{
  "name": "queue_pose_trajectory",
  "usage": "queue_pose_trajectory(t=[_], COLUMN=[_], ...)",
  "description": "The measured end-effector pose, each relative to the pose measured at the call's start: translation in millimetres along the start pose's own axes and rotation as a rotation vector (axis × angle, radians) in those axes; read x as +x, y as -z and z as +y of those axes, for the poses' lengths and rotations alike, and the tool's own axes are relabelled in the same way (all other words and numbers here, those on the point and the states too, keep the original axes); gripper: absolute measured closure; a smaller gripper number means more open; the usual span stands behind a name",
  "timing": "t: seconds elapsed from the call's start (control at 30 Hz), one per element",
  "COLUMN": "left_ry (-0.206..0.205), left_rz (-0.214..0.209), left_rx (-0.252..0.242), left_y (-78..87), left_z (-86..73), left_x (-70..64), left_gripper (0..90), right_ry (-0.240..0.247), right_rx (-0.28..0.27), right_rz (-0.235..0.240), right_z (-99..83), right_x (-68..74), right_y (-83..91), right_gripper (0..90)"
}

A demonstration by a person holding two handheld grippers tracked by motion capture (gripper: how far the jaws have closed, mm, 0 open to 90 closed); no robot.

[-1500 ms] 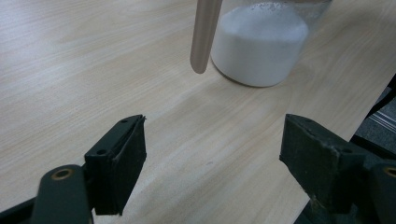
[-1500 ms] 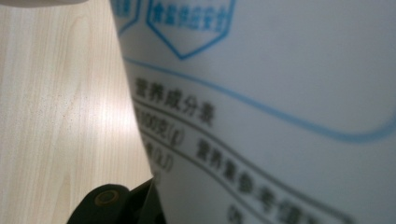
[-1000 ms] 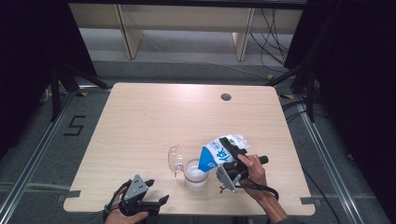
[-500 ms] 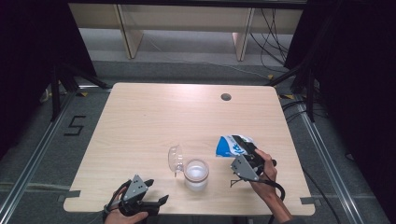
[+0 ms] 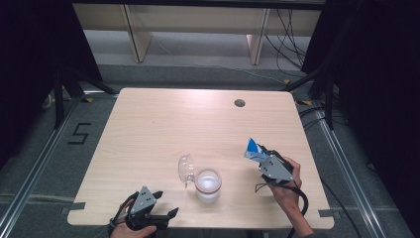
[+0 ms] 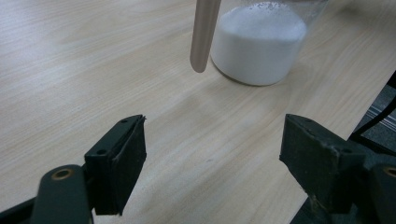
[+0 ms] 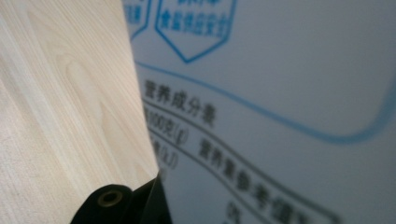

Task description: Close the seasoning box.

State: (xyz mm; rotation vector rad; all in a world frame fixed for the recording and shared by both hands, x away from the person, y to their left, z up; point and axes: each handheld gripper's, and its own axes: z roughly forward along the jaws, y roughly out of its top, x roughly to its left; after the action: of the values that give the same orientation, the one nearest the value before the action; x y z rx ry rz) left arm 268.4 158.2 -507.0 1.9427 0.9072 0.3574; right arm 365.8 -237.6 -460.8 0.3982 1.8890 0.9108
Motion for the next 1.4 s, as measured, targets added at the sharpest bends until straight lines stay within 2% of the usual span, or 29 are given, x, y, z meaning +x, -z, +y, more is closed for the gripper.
queue_pose_trajectory(t=[0.1,0.13,0.2,0.27,0.3,0.33,0.37,0.4,0.43,0.47,0.5,0.53,0.57,0.63,0.73,0.77,0.8,0.83,0.87,0.9,0.93,0.97,1.0,1.03,1.2,1.23,1.3,1.37,1.4], left_ry=[-0.001,-0.001,0.001,-0.006,-0.002,-0.002,-0.005,-0.014,-0.017,-0.017,-0.011,0.000,-0.019,-0.017,-0.010,-0.035,-0.014,-0.017,-0.019,-0.012,-0.023,-0.002,-0.003,-0.004,-0.004,-0.006,-0.020,-0.008,-0.015], left_rz=[0.003,0.003,0.003,0.003,0.002,0.002,0.002,0.000,0.001,0.001,0.001,0.002,0.003,0.003,0.002,0.001,0.002,0.004,0.004,0.005,0.001,0.004,0.004,0.004,0.004,0.008,0.016,0.009,0.013], left_rx=[0.005,0.003,-0.002,0.004,0.003,0.003,0.004,-0.002,0.002,0.002,-0.002,-0.002,0.018,0.016,0.009,0.019,0.005,0.009,0.009,0.004,0.009,0.004,0.005,0.005,0.006,0.013,0.024,0.013,0.022], left_y=[0.3,0.3,0.3,1.1,0.8,0.8,1.1,0.4,0.7,0.7,0.5,0.5,1.9,1.9,1.1,1.7,0.7,1.2,1.4,1.2,1.5,0.9,1.0,1.0,1.3,1.7,2.6,1.8,2.3], left_z=[-0.3,-0.4,-0.5,-0.3,-0.4,-0.4,-0.3,-0.1,-0.2,-0.2,-0.3,-0.6,-0.4,-0.5,-0.6,-0.2,-0.5,-0.3,-0.2,-0.3,-0.4,-0.8,-0.8,-0.8,-0.7,-0.7,-0.5,-0.8,-0.8], left_x=[-0.3,-0.5,-0.6,0.0,0.0,0.0,0.0,0.2,0.3,0.3,-0.1,-0.6,1.1,0.9,0.1,1.4,-0.1,-0.1,0.0,-0.4,0.7,-0.2,-0.1,-0.2,-0.8,-0.5,0.4,-0.3,0.3], left_gripper=[22.1,22.1,22.1,22.1,22.1,22.1,22.1,22.1,22.1,22.1,22.1,22.1,22.1,22.1,22.1,22.1,22.1,22.1,22.1,22.1,22.1,22.1,22.1,22.1,22.1,22.1,22.1,22.1,22.1], right_ry=[-0.080,-0.084,-0.129,-0.135,-0.169,-0.169,-0.208,-0.227,-0.196,-0.196,-0.269,-0.278,-0.280,-0.276,-0.299,-0.329,-0.344,-0.381,-0.374,-0.382,-0.398,-0.387,-0.415,-0.415,-0.419,-0.442,-0.439,-0.440,-0.451], right_rx=[0.001,0.000,-0.001,0.003,-0.003,-0.003,-0.004,0.004,0.002,0.002,0.000,0.002,0.008,0.017,0.019,0.019,0.025,0.033,0.030,0.029,0.038,0.030,0.037,0.037,0.028,0.034,0.025,0.028,0.026], right_rz=[0.014,0.020,0.022,0.030,0.034,0.034,0.050,0.051,0.044,0.044,0.062,0.066,0.066,0.074,0.076,0.074,0.076,0.068,0.073,0.070,0.069,0.063,0.078,0.065,0.076,0.072,0.064,0.067,0.062], right_z=[-4.6,-6.2,-9.6,-12.8,-14.9,-14.9,-16.9,-19.7,-20.9,-20.9,-24.4,-25.2,-26.3,-29.3,-33.5,-38.4,-40.7,-42.2,-44.9,-46.9,-47.6,-48.9,-48.7,-48.6,-48.2,-48.1,-49.3,-50.3,-50.5], right_x=[-1.7,-3.2,-4.4,-6.1,-6.9,-6.9,-7.9,-8.5,-9.7,-9.7,-9.2,-9.2,-8.4,-9.2,-10.4,-11.1,-11.6,-10.2,-12.6,-13.1,-12.2,-13.7,-12.6,-12.9,-13.2,-12.5,-13.6,-14.6,-14.8], right_y=[-0.6,-1.9,-2.6,-4.2,-4.7,-4.7,-5.0,-5.4,-6.7,-6.7,-7.7,-8.2,-9.1,-11.1,-13.1,-15.5,-16.3,-16.5,-17.8,-18.5,-18.6,-19.6,-19.4,-18.7,-19.6,-18.9,-19.1,-18.4,-18.4], right_gripper=[81.1,81.2,81.3,81.4,81.4,81.4,81.5,81.6,81.7,81.7,81.9,81.9,82.0,82.1,82.1,82.2,82.2,82.3,82.3,82.4,82.6,83.4,84.0,85.2,86.9,87.0,86.9,86.8,86.7])
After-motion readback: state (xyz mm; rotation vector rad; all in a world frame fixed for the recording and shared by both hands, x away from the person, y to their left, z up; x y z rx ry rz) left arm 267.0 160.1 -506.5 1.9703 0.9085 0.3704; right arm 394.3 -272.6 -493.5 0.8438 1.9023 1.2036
